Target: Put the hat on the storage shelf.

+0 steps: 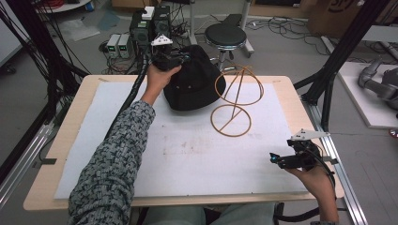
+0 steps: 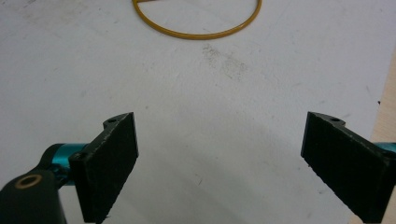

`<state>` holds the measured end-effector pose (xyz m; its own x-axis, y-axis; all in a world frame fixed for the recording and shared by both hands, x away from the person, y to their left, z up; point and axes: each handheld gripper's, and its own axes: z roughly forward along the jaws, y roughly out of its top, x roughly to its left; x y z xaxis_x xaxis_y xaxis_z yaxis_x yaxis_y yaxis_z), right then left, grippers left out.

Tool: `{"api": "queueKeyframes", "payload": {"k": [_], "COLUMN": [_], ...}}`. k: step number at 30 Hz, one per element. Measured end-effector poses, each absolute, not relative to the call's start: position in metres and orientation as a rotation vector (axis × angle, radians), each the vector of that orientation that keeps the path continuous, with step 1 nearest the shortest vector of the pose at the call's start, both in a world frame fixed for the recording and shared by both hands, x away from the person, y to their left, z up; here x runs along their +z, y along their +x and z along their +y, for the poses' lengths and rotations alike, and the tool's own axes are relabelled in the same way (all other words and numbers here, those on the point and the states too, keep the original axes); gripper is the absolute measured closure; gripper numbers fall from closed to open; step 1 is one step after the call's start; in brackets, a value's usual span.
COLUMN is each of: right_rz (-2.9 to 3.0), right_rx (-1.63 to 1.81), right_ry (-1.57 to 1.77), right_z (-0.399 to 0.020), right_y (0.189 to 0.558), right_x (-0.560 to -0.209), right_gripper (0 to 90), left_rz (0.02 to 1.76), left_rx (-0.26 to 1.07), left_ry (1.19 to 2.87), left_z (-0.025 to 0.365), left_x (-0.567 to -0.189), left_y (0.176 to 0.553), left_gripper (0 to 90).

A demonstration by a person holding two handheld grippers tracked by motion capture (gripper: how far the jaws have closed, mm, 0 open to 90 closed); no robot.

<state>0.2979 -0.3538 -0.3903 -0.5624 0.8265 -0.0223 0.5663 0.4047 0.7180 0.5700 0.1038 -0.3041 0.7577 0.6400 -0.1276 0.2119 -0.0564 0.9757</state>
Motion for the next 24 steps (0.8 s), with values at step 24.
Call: {"api": "queueKeyframes", "payload": {"k": [24], "right_rz": [2.319], "right_rx": [0.982], "right_ry": [1.136], "right_z": [-0.341], "right_y": [0.312], "right_x": [-0.387], "right_gripper": [10.6], "left_rz": [0.685], "left_rx": [0.409], "left_ry": [1.439], "left_z": [0.152], "left_x": [-0.250], "left_y": [0.552], "left_gripper": [87.6]}}
